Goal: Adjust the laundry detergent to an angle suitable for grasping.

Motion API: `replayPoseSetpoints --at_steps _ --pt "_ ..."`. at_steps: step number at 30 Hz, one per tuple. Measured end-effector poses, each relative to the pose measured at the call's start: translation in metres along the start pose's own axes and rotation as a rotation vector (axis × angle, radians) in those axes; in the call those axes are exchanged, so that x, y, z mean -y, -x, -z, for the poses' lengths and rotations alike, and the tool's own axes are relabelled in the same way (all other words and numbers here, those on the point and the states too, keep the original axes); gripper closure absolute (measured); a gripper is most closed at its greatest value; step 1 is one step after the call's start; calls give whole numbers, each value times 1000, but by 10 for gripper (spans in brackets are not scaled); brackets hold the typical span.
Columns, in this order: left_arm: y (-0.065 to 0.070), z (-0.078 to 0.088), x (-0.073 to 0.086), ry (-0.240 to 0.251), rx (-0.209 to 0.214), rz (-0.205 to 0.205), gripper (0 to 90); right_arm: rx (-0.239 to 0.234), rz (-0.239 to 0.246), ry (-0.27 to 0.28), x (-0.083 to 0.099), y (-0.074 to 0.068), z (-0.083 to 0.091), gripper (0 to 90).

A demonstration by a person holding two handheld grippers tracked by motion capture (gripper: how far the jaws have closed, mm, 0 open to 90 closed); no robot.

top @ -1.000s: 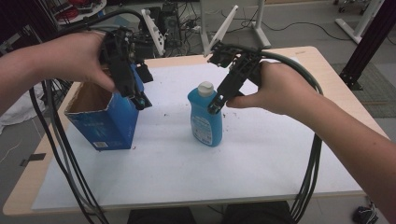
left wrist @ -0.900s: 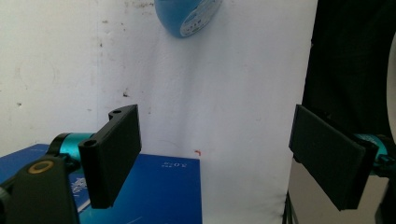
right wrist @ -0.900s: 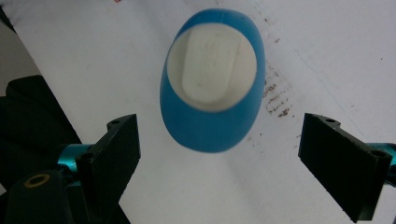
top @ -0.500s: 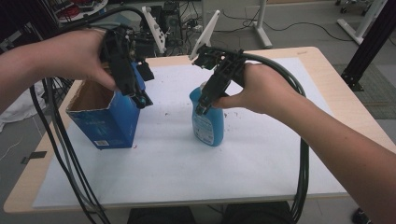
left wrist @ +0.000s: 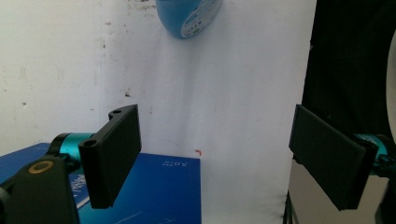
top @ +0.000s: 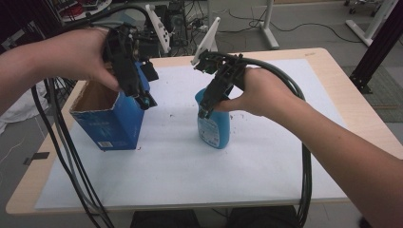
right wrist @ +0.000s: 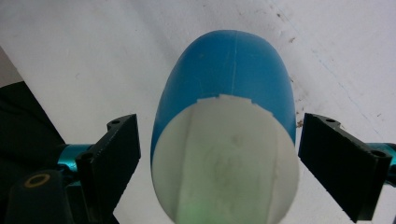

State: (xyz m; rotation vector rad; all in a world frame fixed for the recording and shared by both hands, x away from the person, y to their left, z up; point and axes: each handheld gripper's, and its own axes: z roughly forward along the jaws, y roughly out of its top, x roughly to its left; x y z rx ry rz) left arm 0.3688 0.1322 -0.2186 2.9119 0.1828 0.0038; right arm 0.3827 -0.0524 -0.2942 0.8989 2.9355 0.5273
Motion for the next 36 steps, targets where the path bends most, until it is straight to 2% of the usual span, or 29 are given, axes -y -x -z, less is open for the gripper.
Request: replayPoseSetpoints --at_steps 9,17,18,20,36 --pt "1 0 2 0 1 11 169 -2 -8 -9 -1 0 -5 122" --pt "1 -1 1 -2 1 4 169 -2 -11 -11 -1 0 -5 123" --pt "1 -1 1 -3 1 2 169 1 -14 -12 -1 0 -5 126" --pt "1 -1 0 -3 3 2 169 -7 -11 -6 -1 1 -5 187" --pt "1 -1 0 -4 3 1 169 6 -22 -7 0 2 -4 192"
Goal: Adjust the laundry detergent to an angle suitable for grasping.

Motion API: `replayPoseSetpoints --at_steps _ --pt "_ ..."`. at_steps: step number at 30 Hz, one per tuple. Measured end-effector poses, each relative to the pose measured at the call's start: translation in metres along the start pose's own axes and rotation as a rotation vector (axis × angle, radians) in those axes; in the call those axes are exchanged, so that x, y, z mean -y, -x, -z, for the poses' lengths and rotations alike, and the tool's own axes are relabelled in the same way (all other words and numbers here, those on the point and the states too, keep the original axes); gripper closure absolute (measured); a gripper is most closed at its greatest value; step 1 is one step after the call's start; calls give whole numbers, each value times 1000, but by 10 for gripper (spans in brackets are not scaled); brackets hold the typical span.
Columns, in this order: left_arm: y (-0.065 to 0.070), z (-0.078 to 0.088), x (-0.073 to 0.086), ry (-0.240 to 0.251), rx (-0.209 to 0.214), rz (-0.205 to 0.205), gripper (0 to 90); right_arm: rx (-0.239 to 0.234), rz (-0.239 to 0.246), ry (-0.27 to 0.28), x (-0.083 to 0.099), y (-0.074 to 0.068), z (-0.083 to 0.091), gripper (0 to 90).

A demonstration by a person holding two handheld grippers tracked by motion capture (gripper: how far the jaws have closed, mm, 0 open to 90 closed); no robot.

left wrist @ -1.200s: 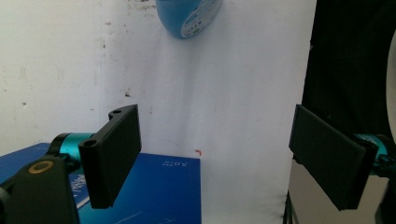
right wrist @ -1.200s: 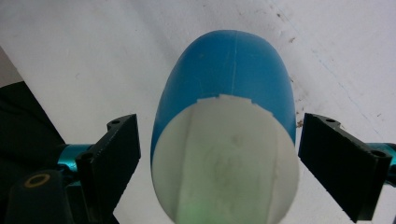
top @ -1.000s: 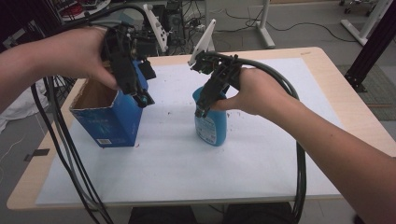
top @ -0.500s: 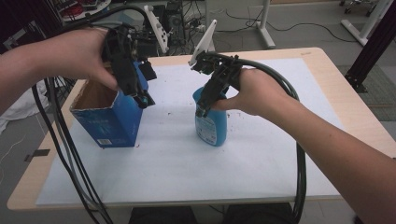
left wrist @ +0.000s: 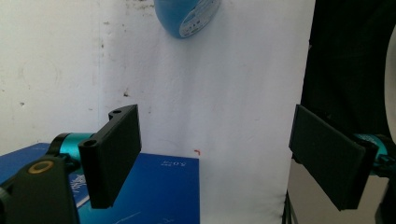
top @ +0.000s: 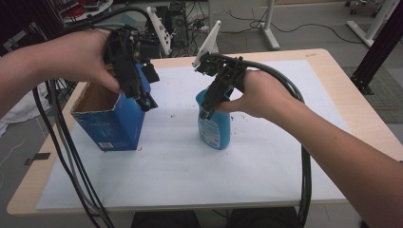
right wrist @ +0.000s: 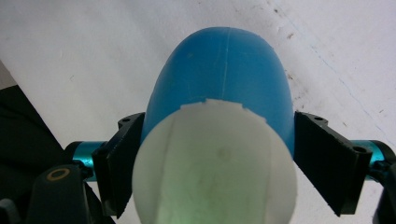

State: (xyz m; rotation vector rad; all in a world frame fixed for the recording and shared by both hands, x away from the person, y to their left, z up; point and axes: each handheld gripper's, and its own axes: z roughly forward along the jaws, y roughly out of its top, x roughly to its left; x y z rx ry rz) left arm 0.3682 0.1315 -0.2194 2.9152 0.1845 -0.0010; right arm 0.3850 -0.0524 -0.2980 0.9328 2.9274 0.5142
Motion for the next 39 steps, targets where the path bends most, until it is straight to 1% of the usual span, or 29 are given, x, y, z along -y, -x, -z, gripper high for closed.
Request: replayPoseSetpoints --at_steps 8,9,10,16,17,20,29,32,39 --pt "0 0 0 -1 0 0 169 1 -6 -2 0 0 0 197" --pt "0 0 0 -2 0 0 169 1 -4 0 0 0 0 262" --pt "1 0 0 0 -1 1 169 -9 3 8 0 0 1 278" --pt "1 0 0 0 -2 6 169 -3 5 11 -1 0 0 278" --pt "0 0 0 -3 0 -1 169 -2 3 10 -1 0 0 279" --pt "0 1 0 -4 -2 2 169 0 2 12 -2 0 0 280" --pt "1 0 0 -2 1 4 169 -13 11 13 -2 -2 0 346" --pt "1 0 0 -1 0 4 170 -13 9 13 -2 -2 0 352" --pt "1 0 0 -2 2 6 169 -10 25 25 -2 -2 0 359"
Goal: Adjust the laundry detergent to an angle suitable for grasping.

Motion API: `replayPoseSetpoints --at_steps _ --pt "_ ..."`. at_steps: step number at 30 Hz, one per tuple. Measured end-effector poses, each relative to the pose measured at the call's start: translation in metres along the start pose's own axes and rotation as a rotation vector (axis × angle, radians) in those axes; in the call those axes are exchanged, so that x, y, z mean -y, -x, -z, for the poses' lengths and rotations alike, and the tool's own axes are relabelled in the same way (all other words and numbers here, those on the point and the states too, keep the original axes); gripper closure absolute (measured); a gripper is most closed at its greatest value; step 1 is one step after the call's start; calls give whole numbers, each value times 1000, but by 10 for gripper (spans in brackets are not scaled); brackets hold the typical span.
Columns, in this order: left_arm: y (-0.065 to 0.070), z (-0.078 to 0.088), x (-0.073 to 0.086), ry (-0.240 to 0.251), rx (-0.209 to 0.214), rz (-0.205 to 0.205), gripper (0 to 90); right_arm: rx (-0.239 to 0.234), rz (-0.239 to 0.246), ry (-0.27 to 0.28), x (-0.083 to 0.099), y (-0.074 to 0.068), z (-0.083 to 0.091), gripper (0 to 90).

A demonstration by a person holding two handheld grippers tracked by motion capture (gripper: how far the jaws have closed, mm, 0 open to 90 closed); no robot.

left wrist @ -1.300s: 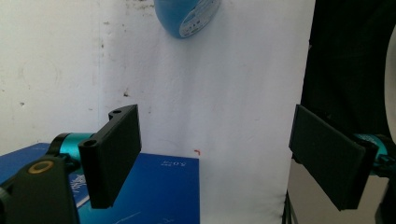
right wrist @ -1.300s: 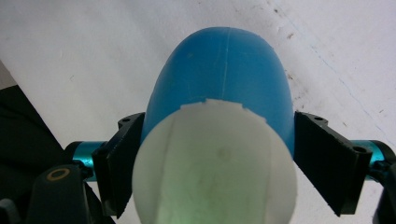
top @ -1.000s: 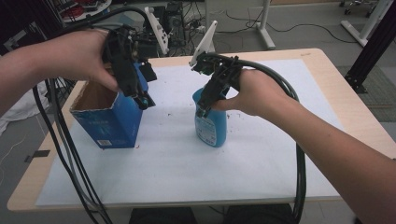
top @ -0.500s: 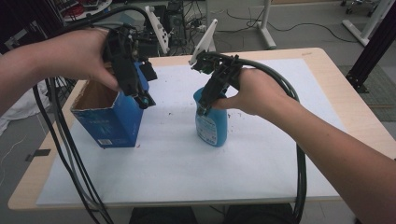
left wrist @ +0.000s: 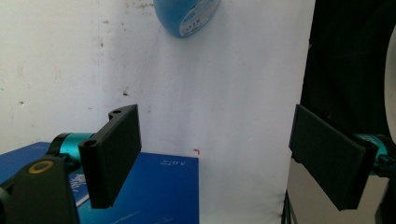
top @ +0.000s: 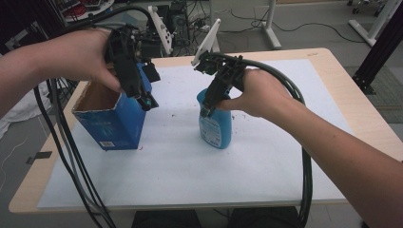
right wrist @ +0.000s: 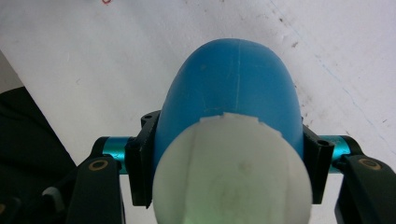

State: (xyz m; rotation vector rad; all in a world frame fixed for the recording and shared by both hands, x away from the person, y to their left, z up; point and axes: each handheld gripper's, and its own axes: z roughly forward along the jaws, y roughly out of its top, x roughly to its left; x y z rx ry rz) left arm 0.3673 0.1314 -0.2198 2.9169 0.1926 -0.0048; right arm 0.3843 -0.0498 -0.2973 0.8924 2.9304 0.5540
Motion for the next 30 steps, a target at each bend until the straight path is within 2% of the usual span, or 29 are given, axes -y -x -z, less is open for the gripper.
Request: replayPoseSetpoints --at_steps 8,10,12,13,15,24,28,30 --pt "-1 0 0 -2 0 1 169 -15 40 7 1 2 2 367" --pt "-1 0 1 -6 0 -4 169 -21 63 7 1 2 3 368" --pt "-2 0 1 -7 1 0 169 -35 83 3 1 3 6 368" --pt "-2 0 1 -6 0 2 169 -60 100 3 1 5 8 368" --pt "-2 -1 0 -5 3 2 169 -71 109 7 1 6 10 369" --pt "-2 -1 0 -11 6 -2 170 -75 281 -13 1 3 27 369" --pt "-2 -1 0 -10 6 -7 169 -107 357 -19 2 2 33 369" --pt "-2 -1 0 -9 5 -5 169 -131 377 -25 3 0 35 370"
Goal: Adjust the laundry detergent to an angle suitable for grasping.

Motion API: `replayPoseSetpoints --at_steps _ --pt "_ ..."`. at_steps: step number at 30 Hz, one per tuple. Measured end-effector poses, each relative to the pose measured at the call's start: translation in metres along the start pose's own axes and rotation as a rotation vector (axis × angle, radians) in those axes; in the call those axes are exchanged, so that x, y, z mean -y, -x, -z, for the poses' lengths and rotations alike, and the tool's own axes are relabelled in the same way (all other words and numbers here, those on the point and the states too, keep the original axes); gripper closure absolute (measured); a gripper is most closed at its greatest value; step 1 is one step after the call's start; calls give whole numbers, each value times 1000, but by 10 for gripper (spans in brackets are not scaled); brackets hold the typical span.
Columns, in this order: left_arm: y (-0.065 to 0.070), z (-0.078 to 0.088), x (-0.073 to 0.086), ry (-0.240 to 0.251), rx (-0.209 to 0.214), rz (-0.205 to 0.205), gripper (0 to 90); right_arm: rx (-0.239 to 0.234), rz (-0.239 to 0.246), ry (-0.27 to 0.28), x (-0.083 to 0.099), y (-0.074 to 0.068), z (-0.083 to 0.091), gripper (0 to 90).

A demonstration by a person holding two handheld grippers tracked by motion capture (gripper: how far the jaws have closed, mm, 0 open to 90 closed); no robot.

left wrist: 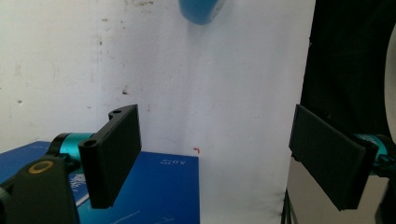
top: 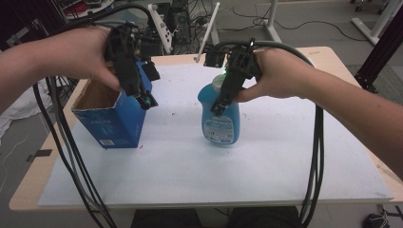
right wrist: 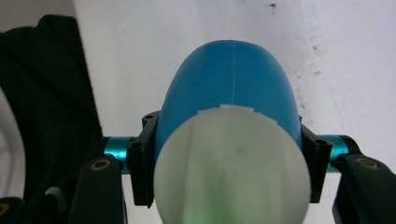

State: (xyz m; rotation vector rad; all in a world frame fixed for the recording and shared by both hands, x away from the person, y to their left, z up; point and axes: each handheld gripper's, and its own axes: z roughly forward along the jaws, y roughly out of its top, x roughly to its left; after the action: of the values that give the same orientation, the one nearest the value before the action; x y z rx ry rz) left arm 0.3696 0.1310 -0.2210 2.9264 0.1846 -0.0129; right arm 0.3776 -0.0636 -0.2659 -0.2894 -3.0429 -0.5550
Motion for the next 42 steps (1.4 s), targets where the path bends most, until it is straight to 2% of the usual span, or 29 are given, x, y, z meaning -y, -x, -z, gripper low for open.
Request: replayPoseSetpoints --at_steps 2,8,20,26,34,42 --pt "0 0 0 0 -1 -1 169 -14 41 12 0 -2 1 370" --pt "1 -1 -1 -3 0 0 169 -27 115 31 1 -10 1 370" --pt "1 -1 1 -2 -4 2 170 -49 155 23 3 -13 -11 370" --pt "1 -1 0 -4 -1 2 170 -60 148 20 5 -14 -21 370" --pt "1 -2 -1 -8 1 -1 169 -70 165 9 7 -14 -30 370" --pt "1 -3 -1 -10 2 1 169 -76 170 13 8 -13 -31 367"
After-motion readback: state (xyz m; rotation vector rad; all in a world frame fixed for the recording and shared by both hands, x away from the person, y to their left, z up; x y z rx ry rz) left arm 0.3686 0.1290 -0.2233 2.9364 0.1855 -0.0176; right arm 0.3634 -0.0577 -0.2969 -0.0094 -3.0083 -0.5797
